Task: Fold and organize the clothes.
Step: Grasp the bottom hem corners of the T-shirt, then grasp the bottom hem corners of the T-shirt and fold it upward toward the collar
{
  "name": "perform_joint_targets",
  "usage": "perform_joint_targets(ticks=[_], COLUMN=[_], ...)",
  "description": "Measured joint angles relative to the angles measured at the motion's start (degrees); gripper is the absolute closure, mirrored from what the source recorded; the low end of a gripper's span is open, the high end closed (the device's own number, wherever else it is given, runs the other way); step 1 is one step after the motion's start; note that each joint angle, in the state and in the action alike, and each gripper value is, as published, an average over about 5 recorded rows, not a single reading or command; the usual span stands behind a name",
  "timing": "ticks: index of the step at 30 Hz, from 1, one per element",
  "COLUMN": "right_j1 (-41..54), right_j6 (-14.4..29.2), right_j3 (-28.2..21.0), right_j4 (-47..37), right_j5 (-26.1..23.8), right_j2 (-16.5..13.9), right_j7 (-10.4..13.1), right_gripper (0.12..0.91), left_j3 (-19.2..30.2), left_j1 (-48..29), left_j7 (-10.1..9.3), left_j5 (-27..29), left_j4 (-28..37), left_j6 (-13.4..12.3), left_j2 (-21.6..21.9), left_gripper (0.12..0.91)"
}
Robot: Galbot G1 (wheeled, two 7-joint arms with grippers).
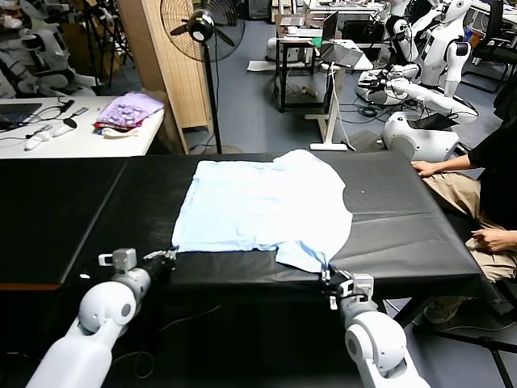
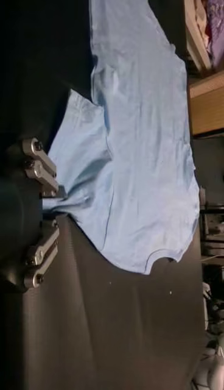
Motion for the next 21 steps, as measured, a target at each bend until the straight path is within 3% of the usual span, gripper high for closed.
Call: perform_joint_targets(ticks=[6, 12, 18, 21], right_j1=[-4.72, -10.21, -7.67, -3.55], right_j6=[-0.02, -0.02, 0.34, 2.74], right_j3=[1.42, 3.69, 4.82, 4.28], right_j4=[5.78, 11.43, 9.59, 6.15], right_j5=[0.29, 2.16, 4.94, 6.16], right_j2=[-1.25, -2.99, -5.68, -7.50], right_j7=[1.37, 0.56, -2.05, -3.11], right_gripper=[0.903, 0.903, 0.903, 0.903], left_j3=[-1.30, -4.24, -6.02, -5.22], left_j1=[3.17, 9.96, 13.38, 11.87], left_j7=[-2.59, -4.36, -3.47, -2.56], left_j5=[-0.88, -1.60, -1.09, 0.58], left_j4=[-5.00, -12.36, -16.62, -16.32], left_j6=[1.14, 1.64, -1.94, -4.48], left_j2=[1.07, 2.74, 2.81, 1.74], left_gripper=[0.900, 0.900, 0.900, 0.900])
